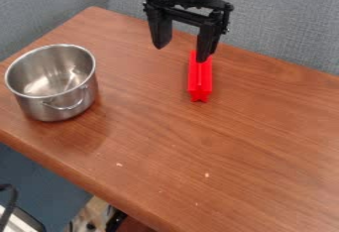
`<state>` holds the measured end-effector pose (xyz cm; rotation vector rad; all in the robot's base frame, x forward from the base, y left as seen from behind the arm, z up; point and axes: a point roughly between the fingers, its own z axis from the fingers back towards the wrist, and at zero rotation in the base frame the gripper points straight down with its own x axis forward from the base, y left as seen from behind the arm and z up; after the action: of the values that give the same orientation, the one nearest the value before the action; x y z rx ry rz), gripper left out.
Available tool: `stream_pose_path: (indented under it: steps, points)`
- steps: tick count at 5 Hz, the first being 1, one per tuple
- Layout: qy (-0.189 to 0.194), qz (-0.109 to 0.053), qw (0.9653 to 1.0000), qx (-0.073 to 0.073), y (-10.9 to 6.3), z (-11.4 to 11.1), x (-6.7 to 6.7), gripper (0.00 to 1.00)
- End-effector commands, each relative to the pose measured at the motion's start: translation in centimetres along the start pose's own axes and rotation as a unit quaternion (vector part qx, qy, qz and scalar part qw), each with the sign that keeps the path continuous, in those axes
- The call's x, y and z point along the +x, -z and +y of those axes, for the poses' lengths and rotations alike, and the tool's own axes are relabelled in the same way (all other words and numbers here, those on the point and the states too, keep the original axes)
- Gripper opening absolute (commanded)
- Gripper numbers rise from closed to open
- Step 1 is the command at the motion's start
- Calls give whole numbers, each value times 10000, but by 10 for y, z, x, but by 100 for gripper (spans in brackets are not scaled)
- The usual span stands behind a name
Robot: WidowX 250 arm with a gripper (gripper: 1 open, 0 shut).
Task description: Put the red object in the metal pot
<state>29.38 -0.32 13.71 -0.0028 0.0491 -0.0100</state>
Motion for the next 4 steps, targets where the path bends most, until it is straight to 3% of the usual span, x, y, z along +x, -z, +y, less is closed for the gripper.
stream_pose_path:
  steps: [1,2,3,4]
  points:
    - [-5,83,10000,7,6,0,0,100]
    - [-266,126,9996,7,23,2,15,100]
    - [-412,108,9991,-37,38,5,35,100]
    - [-571,33,9984,12,47,6,48,100]
